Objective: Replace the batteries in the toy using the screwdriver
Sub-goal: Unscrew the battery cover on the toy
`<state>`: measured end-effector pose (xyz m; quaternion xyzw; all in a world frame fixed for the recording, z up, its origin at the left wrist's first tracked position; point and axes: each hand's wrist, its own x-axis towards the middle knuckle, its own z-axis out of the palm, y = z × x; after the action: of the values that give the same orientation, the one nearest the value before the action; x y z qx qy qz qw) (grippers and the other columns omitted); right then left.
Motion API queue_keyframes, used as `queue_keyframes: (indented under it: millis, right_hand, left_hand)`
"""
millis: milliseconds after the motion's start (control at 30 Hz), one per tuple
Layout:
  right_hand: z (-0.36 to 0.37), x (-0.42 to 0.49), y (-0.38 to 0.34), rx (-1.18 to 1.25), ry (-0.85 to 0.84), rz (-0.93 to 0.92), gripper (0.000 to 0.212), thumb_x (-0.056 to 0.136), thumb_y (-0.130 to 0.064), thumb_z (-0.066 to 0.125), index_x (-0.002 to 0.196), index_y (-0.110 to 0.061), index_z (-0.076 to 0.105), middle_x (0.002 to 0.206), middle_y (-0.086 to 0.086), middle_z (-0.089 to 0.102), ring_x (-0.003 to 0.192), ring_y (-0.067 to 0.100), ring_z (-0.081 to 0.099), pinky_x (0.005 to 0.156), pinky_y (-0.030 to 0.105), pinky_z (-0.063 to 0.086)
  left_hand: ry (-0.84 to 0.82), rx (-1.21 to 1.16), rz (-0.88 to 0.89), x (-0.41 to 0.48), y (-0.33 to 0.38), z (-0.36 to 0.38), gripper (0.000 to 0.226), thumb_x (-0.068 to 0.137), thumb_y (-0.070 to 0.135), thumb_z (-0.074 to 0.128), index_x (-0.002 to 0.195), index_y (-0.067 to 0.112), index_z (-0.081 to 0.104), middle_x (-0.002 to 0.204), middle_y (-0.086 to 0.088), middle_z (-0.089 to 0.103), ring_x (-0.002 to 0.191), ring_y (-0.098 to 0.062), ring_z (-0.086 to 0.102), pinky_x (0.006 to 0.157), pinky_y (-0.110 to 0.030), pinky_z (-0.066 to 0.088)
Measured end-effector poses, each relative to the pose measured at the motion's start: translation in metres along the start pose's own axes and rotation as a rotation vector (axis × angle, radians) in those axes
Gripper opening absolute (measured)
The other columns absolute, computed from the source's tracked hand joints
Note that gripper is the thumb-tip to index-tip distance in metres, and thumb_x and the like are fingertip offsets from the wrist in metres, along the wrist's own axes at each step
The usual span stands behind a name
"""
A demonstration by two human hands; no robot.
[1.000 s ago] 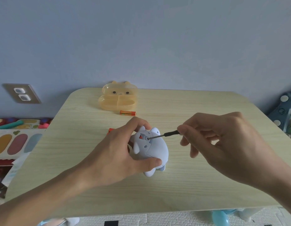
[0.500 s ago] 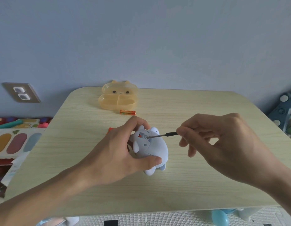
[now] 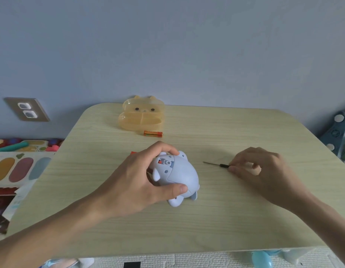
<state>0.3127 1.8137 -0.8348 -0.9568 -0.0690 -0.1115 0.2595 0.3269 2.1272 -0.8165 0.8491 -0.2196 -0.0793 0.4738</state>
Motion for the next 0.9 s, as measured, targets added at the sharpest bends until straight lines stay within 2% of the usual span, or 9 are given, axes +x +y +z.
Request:
queue_keyframes:
  millis: [267,367,433,500,567,633,700,800,900]
  right_hand:
    - [-0.003,0.002,0.0,-0.006,-0.063,0.022,0.008,0.086,-0.019,0.083,0.089,-0.026,0.079,0.095,-0.017,0.073,0.096,-0.011,0.06,0.078,-0.001,0.041]
    - [-0.006,0.004,-0.004,-0.026,-0.068,0.006,0.011,0.086,-0.028,0.081,0.096,-0.031,0.077,0.101,-0.022,0.072,0.097,-0.011,0.06,0.077,0.007,0.047]
    - [-0.011,0.007,-0.016,-0.042,-0.045,-0.067,0.016,0.086,-0.038,0.077,0.102,-0.035,0.076,0.106,-0.023,0.071,0.1,-0.004,0.063,0.08,0.017,0.051]
    - [-0.018,0.01,-0.04,0.003,-0.053,-0.195,0.021,0.088,-0.04,0.075,0.107,-0.032,0.076,0.11,-0.021,0.07,0.104,0.001,0.065,0.085,0.019,0.05]
    - [-0.021,0.014,-0.068,0.053,-0.123,-0.36,0.025,0.09,-0.036,0.075,0.113,-0.025,0.076,0.115,-0.013,0.07,0.108,0.004,0.066,0.091,0.017,0.049]
    - [-0.018,0.018,-0.091,0.06,-0.225,-0.484,0.029,0.093,-0.033,0.075,0.119,-0.021,0.074,0.12,-0.007,0.068,0.112,0.012,0.066,0.094,0.027,0.052]
    - [-0.012,0.021,-0.104,0.04,-0.314,-0.518,0.031,0.094,-0.037,0.072,0.123,-0.025,0.071,0.125,-0.006,0.062,0.113,0.016,0.063,0.093,0.035,0.053]
    - [-0.009,0.024,-0.111,-0.02,-0.377,-0.528,0.034,0.095,-0.04,0.068,0.128,-0.032,0.066,0.129,-0.008,0.056,0.112,0.018,0.06,0.092,0.037,0.053]
    - [-0.011,0.024,-0.115,-0.08,-0.4,-0.545,0.039,0.094,-0.035,0.066,0.132,-0.035,0.057,0.128,-0.009,0.053,0.112,0.018,0.058,0.093,0.034,0.051]
  left_hand:
    - [-0.01,-0.025,-0.012,0.002,0.0,0.0,0.053,0.074,0.035,0.094,0.115,0.042,0.061,0.089,0.027,0.069,0.067,-0.005,0.062,0.062,-0.012,0.049]
    - [-0.005,-0.01,-0.007,0.002,0.0,0.0,0.053,0.074,0.036,0.094,0.114,0.043,0.061,0.09,0.027,0.069,0.066,-0.006,0.06,0.061,-0.013,0.049]
    - [0.005,0.001,-0.002,0.002,-0.001,0.0,0.054,0.073,0.04,0.094,0.116,0.043,0.061,0.093,0.016,0.072,0.067,-0.014,0.061,0.061,-0.022,0.053]
    - [0.016,-0.003,-0.004,0.003,-0.001,0.0,0.056,0.072,0.042,0.094,0.117,0.043,0.061,0.095,0.003,0.073,0.071,-0.021,0.063,0.067,-0.034,0.056]
    - [0.024,-0.02,-0.007,0.003,0.0,0.001,0.056,0.071,0.04,0.095,0.116,0.042,0.062,0.097,0.002,0.074,0.072,-0.02,0.066,0.071,-0.038,0.058]
    - [0.018,-0.055,-0.003,0.003,0.001,0.001,0.053,0.071,0.036,0.096,0.114,0.038,0.064,0.095,0.003,0.076,0.073,-0.02,0.07,0.071,-0.04,0.06]
    - [0.006,-0.083,0.0,0.004,0.002,0.001,0.051,0.071,0.033,0.096,0.112,0.034,0.066,0.091,0.0,0.077,0.076,-0.023,0.074,0.07,-0.044,0.061]
    - [-0.018,-0.099,-0.007,0.004,0.003,0.0,0.05,0.072,0.029,0.096,0.111,0.037,0.065,0.093,0.0,0.078,0.079,-0.023,0.076,0.073,-0.046,0.062]
    - [-0.017,-0.092,-0.009,0.005,0.004,-0.001,0.042,0.071,0.032,0.095,0.092,0.045,0.06,0.087,-0.003,0.075,0.073,-0.028,0.07,0.068,-0.049,0.061]
